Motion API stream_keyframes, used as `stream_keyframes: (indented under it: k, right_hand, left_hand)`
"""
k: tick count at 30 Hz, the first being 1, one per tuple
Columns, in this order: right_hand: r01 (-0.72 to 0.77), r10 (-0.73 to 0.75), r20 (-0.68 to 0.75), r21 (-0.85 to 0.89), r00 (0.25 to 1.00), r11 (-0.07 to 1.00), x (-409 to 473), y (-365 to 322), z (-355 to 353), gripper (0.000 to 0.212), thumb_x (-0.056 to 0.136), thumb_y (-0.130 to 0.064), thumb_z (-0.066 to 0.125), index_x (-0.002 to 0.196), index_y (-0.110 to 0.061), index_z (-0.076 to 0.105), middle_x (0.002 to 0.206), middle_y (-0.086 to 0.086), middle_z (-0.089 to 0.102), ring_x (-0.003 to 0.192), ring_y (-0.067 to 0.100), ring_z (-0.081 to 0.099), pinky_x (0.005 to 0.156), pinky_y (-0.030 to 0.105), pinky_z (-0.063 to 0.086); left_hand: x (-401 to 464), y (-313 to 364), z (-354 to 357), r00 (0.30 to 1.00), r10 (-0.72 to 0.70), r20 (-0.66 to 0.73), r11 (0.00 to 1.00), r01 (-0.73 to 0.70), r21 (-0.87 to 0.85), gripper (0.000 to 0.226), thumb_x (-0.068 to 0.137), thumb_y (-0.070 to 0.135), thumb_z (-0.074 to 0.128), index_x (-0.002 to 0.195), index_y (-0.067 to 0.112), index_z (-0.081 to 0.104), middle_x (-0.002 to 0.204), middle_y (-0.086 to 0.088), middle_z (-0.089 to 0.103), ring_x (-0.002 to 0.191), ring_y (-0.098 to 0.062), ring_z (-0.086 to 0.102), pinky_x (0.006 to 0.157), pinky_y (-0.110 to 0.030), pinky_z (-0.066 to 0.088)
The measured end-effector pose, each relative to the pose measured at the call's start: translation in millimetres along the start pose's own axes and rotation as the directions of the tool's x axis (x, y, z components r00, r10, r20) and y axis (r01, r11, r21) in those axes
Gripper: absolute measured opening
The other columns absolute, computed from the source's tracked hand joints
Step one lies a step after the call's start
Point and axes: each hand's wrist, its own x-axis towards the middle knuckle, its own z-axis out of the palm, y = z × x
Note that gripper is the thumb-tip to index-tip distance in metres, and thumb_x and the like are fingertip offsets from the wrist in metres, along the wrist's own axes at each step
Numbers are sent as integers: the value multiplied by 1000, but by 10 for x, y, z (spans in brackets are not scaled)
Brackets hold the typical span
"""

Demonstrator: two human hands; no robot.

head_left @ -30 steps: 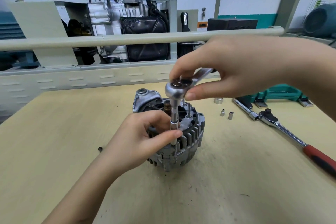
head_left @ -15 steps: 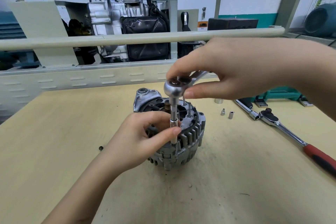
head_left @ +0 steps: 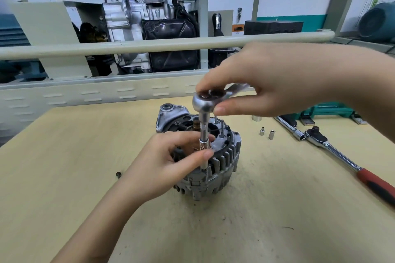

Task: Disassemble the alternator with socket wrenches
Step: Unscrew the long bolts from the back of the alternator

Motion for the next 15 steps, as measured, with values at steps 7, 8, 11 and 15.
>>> stream_keyframes:
  k: [7, 8, 11, 15]
  right_hand:
    - [2, -2, -54, -4, 999, 1000, 6, 14, 1, 48, 71, -60, 39, 92, -23, 61, 76, -11, 62, 69, -11, 50, 62, 15, 38]
    - [-4, 3, -60, -16, 998, 1000, 4, 14, -2, 51, 69, -65, 38, 88, -23, 59, 70, -12, 61, 65, -14, 48, 59, 15, 37]
    - [10, -11, -61, -5, 998, 1000, -2, 11, 20, 49, 67, -66, 38, 86, -24, 57, 63, -13, 56, 62, -14, 48, 58, 11, 36]
    - [36, -34, -66, 33, 997, 999, 0, 22, 25, 46, 74, -55, 39, 97, -22, 62, 76, -14, 60, 68, -11, 49, 63, 8, 36]
  left_hand:
    - [20, 31, 56, 992, 85, -87, 992, -76, 105, 12, 69, 38, 68, 62, 34, 60, 53, 23, 56, 52, 6, 52, 54, -2, 35]
    - [21, 32, 61, 991, 87, -100, 991, -75, 115, 18, 68, 37, 72, 59, 35, 56, 52, 22, 55, 51, 6, 50, 53, -2, 34]
    - [21, 23, 62, 993, 60, -104, 992, -48, 113, 18, 68, 40, 72, 60, 31, 58, 54, 20, 56, 52, 3, 51, 53, -4, 34]
    - [6, 18, 33, 998, 27, -64, 997, -23, 69, 11, 72, 43, 62, 71, 33, 66, 69, 12, 67, 66, -1, 61, 59, -13, 47]
